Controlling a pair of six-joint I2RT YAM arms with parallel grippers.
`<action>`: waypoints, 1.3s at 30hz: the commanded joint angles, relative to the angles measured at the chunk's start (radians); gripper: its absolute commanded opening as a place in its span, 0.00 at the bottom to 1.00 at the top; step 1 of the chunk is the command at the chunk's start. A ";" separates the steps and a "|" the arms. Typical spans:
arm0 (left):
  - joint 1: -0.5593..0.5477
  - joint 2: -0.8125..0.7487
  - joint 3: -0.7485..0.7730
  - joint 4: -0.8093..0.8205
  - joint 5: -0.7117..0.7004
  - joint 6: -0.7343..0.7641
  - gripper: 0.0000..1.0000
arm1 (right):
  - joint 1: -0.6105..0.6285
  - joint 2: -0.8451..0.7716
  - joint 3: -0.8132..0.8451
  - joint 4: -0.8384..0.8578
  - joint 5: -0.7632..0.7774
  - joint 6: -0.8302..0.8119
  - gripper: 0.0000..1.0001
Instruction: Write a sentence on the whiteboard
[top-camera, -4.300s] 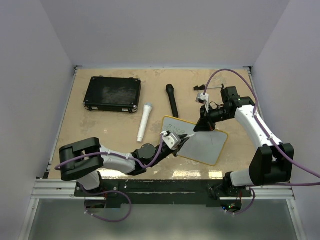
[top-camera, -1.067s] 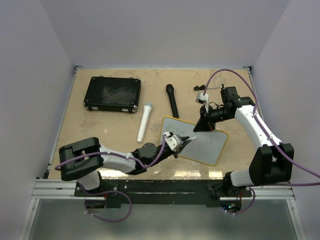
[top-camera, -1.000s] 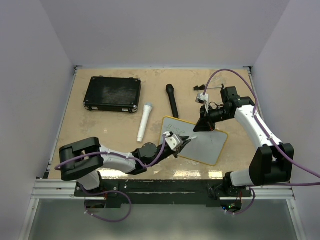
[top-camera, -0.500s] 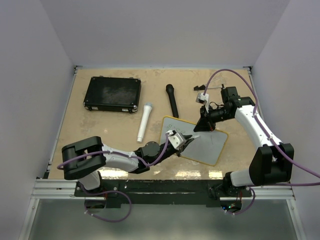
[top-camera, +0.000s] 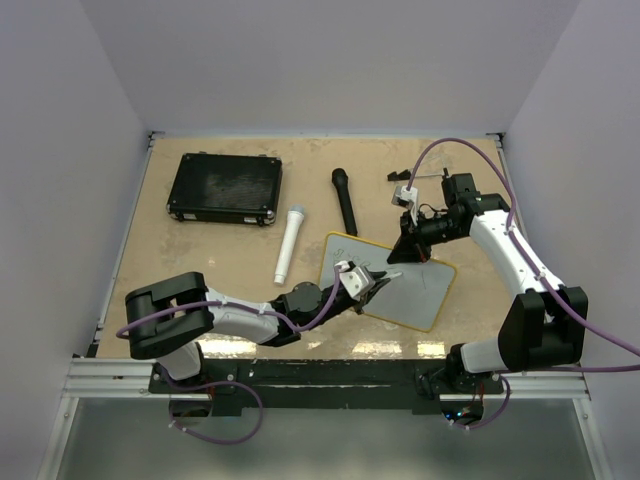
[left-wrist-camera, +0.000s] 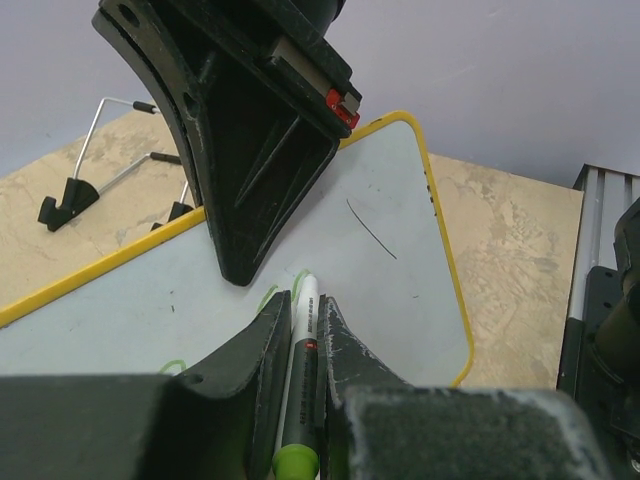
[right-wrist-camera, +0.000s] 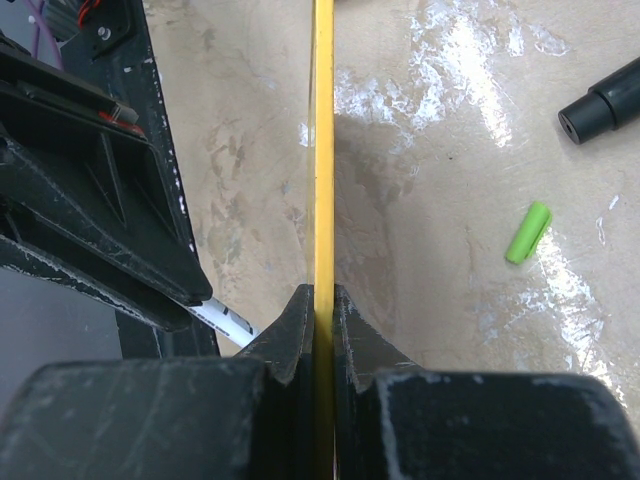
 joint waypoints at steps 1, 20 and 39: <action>0.012 0.000 0.002 0.008 0.009 -0.010 0.00 | -0.002 -0.024 0.000 0.024 -0.041 -0.048 0.00; 0.012 -0.044 -0.054 -0.012 -0.045 -0.046 0.00 | -0.002 -0.022 0.003 0.021 -0.041 -0.051 0.00; 0.017 -0.064 -0.030 0.017 -0.060 0.008 0.00 | -0.002 -0.022 0.000 0.022 -0.040 -0.050 0.00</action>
